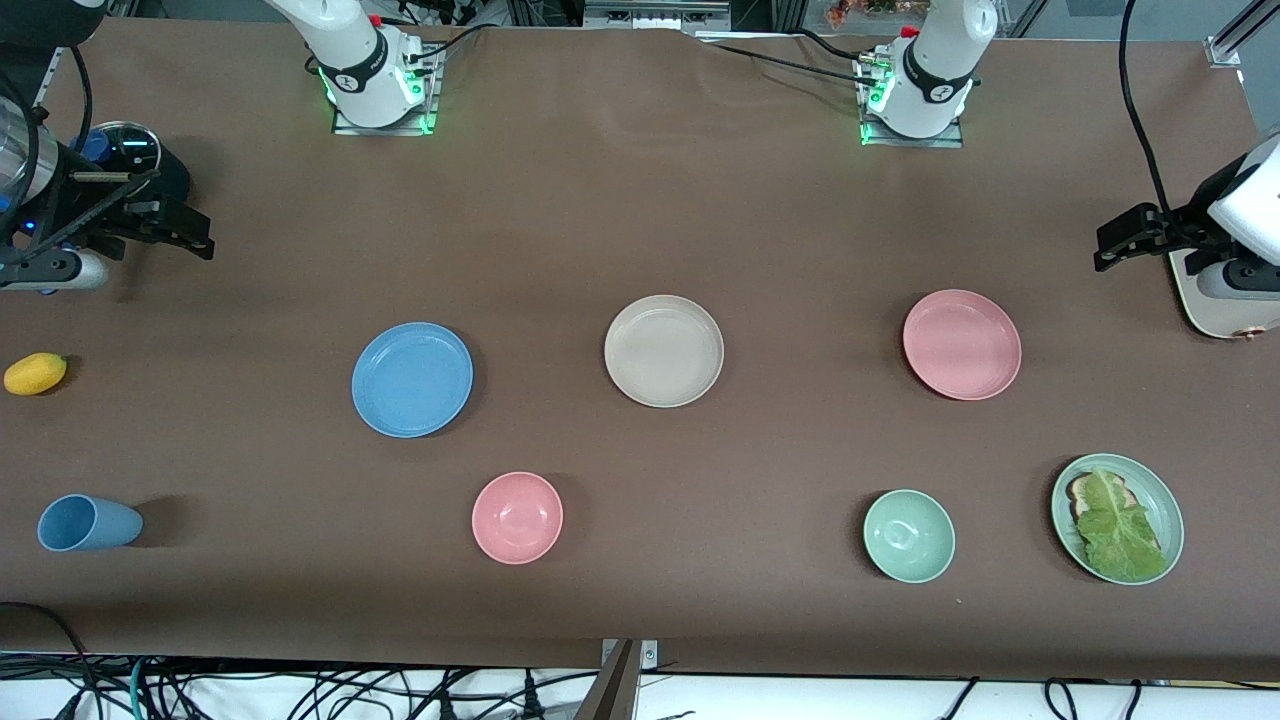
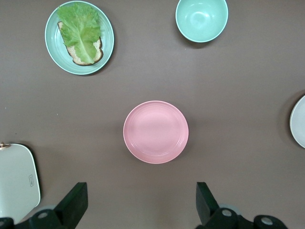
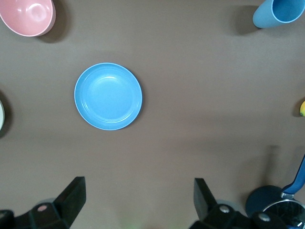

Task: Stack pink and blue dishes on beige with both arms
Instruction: 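Move the left gripper down to the rim of the large pink plate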

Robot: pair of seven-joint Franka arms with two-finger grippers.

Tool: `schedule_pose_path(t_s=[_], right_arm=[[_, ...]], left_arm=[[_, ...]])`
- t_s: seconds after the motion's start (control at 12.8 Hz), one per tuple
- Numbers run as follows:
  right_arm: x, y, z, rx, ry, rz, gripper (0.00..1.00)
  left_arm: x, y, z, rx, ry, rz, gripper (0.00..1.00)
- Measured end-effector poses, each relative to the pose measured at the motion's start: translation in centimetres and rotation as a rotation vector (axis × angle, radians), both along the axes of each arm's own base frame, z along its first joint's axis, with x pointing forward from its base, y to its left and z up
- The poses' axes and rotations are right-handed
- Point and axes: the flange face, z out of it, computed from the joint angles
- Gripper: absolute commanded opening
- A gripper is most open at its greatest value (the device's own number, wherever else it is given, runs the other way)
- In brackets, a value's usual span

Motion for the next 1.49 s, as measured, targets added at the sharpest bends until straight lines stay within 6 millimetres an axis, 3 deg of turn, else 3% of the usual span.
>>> schedule_pose_path(t_s=[1.1, 1.49], right_arm=[[0.0, 0.0, 0.0, 0.000, 0.000, 0.000, 1.00], [0.0, -0.1, 0.0, 0.000, 0.001, -0.002, 1.00]], left_arm=[[0.2, 0.8, -0.4, 0.003, 0.008, 0.014, 1.00], [3.0, 6.0, -8.3, -0.007, 0.134, 0.093, 1.00]])
